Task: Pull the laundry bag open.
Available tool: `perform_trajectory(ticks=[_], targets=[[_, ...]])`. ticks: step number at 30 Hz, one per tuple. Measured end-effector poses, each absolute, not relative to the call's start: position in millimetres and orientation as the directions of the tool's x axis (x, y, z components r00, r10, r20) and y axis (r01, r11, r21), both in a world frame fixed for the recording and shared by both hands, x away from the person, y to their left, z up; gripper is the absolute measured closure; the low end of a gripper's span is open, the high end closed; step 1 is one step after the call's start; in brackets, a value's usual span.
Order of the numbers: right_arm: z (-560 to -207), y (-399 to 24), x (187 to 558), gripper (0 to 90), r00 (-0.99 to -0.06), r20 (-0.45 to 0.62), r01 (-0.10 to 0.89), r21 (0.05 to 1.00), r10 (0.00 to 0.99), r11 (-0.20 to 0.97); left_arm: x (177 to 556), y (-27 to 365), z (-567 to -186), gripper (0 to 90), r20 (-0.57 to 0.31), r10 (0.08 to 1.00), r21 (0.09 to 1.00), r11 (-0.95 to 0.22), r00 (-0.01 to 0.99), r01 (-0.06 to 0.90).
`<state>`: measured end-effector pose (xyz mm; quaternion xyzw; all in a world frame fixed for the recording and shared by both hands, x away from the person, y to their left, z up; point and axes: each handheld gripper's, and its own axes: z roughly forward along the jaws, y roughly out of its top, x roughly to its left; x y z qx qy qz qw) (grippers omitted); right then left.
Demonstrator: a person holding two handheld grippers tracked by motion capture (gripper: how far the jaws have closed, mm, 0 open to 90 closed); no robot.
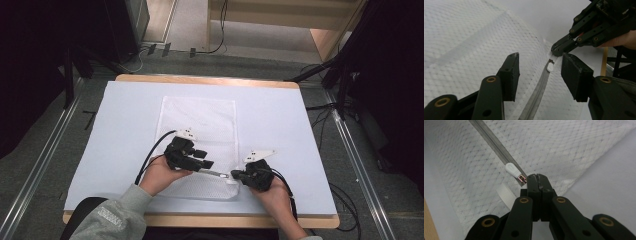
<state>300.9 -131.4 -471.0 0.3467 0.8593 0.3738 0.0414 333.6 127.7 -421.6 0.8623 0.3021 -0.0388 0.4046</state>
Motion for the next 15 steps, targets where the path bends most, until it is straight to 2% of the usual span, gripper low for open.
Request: perform_trajectory(ticks=[3, 9, 15], targets=[[-471, -131, 300, 90.0, -0.764, 0.171, 0.552, 0.674, 0.623, 0.492, 332, 118, -426, 55.5, -0.313, 0.471, 0.667, -0.509, 0.825, 0.544], [-471, -132, 300, 90.0, -0.766, 0.176, 0.55, 0.676, 0.618, 0.49, 329, 100, -437, 70.8, -0.328, 0.435, 0.65, -0.54, 0.839, 0.534], [-471, -132, 301, 90.0, -0.768, 0.182, 0.552, 0.674, 0.614, 0.491, 331, 88, -448, 74.2, -0.33, 0.435, 0.629, -0.56, 0.837, 0.539]])
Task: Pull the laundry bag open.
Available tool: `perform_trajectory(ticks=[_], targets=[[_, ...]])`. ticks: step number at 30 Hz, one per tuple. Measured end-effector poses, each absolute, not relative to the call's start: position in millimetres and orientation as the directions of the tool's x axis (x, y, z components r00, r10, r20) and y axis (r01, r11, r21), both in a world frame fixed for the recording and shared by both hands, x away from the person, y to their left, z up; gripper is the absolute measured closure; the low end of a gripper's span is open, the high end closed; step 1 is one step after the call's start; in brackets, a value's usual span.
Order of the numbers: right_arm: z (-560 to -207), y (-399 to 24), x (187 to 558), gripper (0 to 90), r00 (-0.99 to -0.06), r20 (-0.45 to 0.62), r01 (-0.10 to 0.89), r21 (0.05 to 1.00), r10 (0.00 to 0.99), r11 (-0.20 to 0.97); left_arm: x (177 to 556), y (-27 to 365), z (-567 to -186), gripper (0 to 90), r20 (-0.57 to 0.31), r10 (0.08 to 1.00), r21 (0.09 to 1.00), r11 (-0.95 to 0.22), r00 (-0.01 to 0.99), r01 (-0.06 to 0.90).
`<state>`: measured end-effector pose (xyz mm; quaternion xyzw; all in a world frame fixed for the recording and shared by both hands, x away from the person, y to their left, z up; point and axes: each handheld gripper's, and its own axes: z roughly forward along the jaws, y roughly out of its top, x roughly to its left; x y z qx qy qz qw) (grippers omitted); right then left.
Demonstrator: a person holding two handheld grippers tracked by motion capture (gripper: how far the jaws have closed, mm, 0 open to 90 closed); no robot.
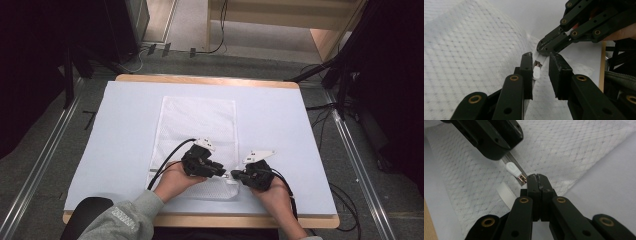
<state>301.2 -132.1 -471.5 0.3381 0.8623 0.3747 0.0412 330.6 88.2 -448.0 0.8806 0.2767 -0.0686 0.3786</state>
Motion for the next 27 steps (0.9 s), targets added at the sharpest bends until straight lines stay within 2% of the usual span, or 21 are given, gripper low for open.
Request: perform_trajectory(ticks=[8, 13, 17, 19, 21, 27], targets=[[-472, -133, 302, 90.0, -0.769, 0.186, 0.552, 0.674, 0.611, 0.491, 329, 81, -464, 74.9, -0.322, 0.442, 0.601, -0.588, 0.837, 0.542], [-472, -133, 302, 90.0, -0.768, 0.189, 0.554, 0.674, 0.612, 0.489, 326, 80, -468, 75.2, -0.346, 0.426, 0.618, -0.567, 0.836, 0.544], [-472, -133, 302, 90.0, -0.767, 0.189, 0.555, 0.674, 0.613, 0.487, 323, 76, -471, 79.0, -0.325, 0.42, 0.627, -0.575, 0.848, 0.525], [-472, -133, 302, 90.0, -0.766, 0.189, 0.557, 0.673, 0.615, 0.487, 324, 77, -471, 83.7, -0.317, 0.427, 0.624, -0.579, 0.847, 0.525], [-472, -133, 301, 90.0, -0.767, 0.189, 0.556, 0.674, 0.613, 0.487, 326, 78, -472, 86.7, -0.335, 0.423, 0.625, -0.569, 0.842, 0.535], [-472, -134, 301, 90.0, -0.768, 0.189, 0.552, 0.679, 0.612, 0.484, 331, 80, -472, 87.7, -0.377, 0.419, 0.603, -0.567, 0.826, 0.562]])
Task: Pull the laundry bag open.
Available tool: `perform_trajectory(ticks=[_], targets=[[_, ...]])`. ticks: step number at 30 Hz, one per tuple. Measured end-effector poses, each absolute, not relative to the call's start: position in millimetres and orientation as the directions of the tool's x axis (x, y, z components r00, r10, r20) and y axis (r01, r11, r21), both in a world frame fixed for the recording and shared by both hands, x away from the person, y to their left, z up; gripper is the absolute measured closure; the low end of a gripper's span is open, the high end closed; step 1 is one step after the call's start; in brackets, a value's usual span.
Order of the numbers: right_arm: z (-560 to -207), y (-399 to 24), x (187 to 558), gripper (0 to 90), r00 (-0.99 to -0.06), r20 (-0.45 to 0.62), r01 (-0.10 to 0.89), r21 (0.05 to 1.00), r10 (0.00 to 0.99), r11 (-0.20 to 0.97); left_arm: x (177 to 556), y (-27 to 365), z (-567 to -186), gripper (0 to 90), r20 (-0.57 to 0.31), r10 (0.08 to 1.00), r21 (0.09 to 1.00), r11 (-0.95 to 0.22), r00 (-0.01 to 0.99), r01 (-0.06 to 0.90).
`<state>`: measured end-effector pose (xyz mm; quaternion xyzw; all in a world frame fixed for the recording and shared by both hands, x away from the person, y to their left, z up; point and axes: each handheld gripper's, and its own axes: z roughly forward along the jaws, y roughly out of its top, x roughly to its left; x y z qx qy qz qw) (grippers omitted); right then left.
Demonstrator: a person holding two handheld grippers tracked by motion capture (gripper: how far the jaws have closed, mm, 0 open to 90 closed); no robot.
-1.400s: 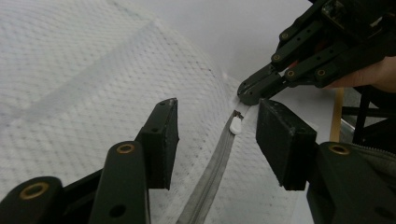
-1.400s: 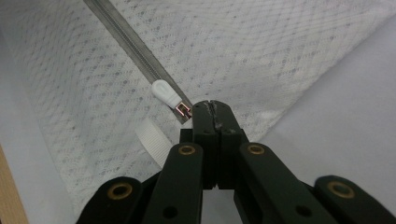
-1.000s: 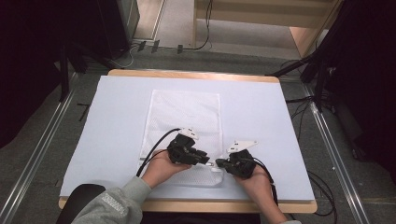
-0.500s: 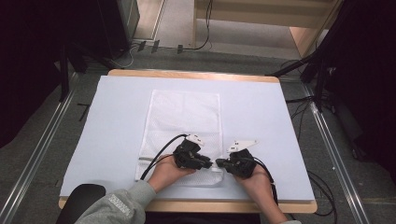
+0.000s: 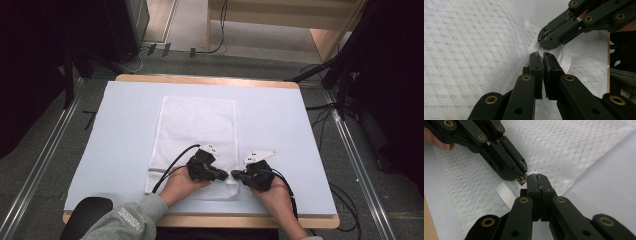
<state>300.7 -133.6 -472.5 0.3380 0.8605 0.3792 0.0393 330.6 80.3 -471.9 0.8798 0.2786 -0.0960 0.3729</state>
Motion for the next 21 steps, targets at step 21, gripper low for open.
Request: perform_trajectory(ticks=[21], targets=[[-477, -138, 297, 90.0, -0.801, 0.158, 0.497, 0.714, 0.578, 0.494, 342, 93, -466, 88.0, -0.468, 0.417, 0.533, -0.57, 0.779, 0.625]])
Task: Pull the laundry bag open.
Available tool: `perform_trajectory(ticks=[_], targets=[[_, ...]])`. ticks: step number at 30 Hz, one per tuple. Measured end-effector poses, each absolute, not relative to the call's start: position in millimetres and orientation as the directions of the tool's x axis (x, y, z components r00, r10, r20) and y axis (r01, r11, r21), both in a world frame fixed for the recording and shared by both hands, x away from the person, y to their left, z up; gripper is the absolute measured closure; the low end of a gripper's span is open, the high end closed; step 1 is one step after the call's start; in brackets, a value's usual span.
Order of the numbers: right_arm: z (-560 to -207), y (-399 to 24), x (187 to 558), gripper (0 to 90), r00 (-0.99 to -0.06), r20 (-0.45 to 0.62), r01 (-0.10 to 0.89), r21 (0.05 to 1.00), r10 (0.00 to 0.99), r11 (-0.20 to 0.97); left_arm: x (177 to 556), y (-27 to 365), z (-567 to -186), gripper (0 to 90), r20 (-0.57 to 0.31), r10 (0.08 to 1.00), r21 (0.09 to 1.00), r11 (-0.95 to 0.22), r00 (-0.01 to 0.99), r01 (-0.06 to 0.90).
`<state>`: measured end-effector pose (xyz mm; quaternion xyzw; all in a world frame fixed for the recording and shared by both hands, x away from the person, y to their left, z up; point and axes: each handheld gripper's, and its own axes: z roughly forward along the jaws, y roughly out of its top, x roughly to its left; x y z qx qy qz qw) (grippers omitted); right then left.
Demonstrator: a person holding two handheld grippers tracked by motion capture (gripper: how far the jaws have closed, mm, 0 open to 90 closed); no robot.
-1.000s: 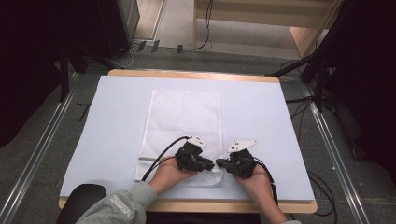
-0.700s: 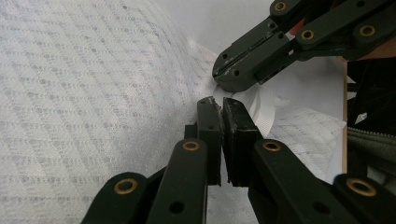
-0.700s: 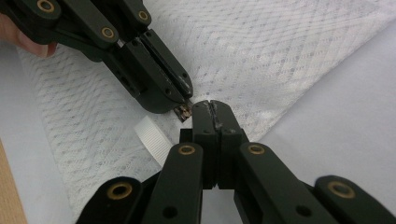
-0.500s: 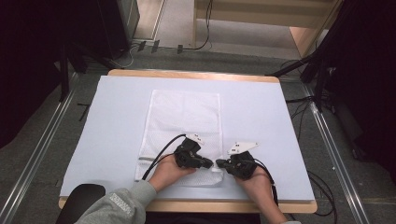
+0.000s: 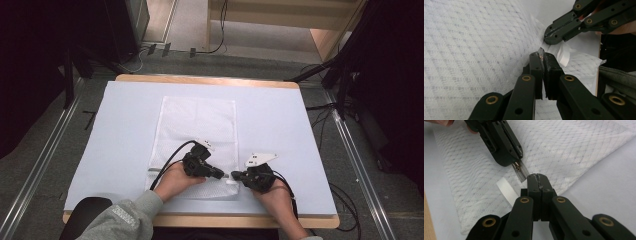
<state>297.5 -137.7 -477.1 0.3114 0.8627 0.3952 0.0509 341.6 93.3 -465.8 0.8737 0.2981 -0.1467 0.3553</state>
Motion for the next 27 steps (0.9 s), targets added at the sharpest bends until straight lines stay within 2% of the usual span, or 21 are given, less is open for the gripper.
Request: perform_trajectory(ticks=[6, 27], targets=[[-478, -139, 298, 90.0, -0.802, 0.17, 0.499, 0.716, 0.572, 0.487, 343, 102, -462, 88.0, -0.499, 0.42, 0.521, -0.553, 0.758, 0.65], [-479, -141, 299, 90.0, -0.808, 0.176, 0.495, 0.72, 0.562, 0.487, 343, 123, -458, 88.0, -0.515, 0.429, 0.501, -0.552, 0.742, 0.667]])
